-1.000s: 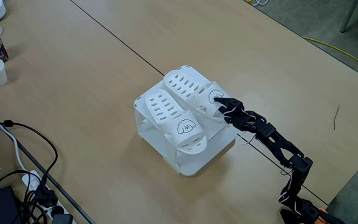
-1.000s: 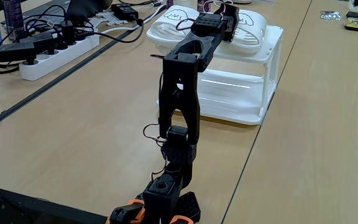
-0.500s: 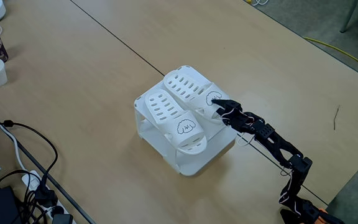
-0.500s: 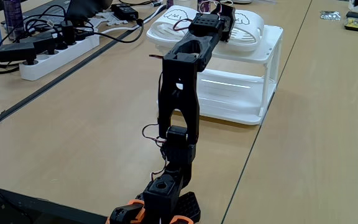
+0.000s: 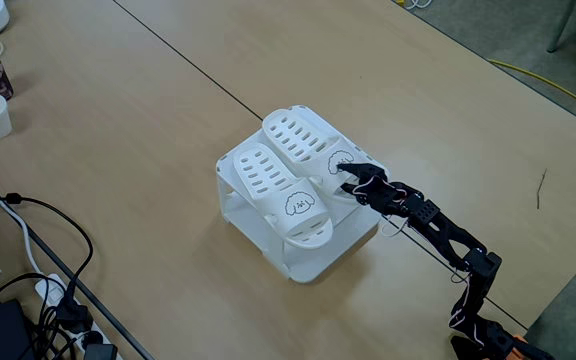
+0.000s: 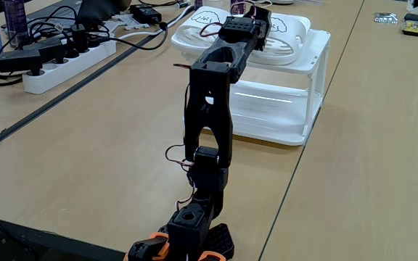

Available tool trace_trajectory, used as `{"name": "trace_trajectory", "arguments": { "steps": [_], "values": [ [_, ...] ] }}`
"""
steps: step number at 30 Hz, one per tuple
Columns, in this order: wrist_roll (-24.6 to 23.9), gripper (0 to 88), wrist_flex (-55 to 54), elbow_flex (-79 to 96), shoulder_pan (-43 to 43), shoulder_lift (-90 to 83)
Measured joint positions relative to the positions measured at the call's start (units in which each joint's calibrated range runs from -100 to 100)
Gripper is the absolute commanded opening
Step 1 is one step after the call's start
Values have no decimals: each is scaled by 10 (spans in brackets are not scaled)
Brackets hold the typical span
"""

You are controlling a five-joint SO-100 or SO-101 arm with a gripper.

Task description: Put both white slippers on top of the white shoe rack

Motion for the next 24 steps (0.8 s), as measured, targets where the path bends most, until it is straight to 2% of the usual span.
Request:
{"name": "trace_trajectory", "arguments": {
  "steps": [10, 24],
  "values": [
    [0, 182, 1, 15, 0, -23],
    [0, 182, 1, 154, 0, -168]
  ]
}}
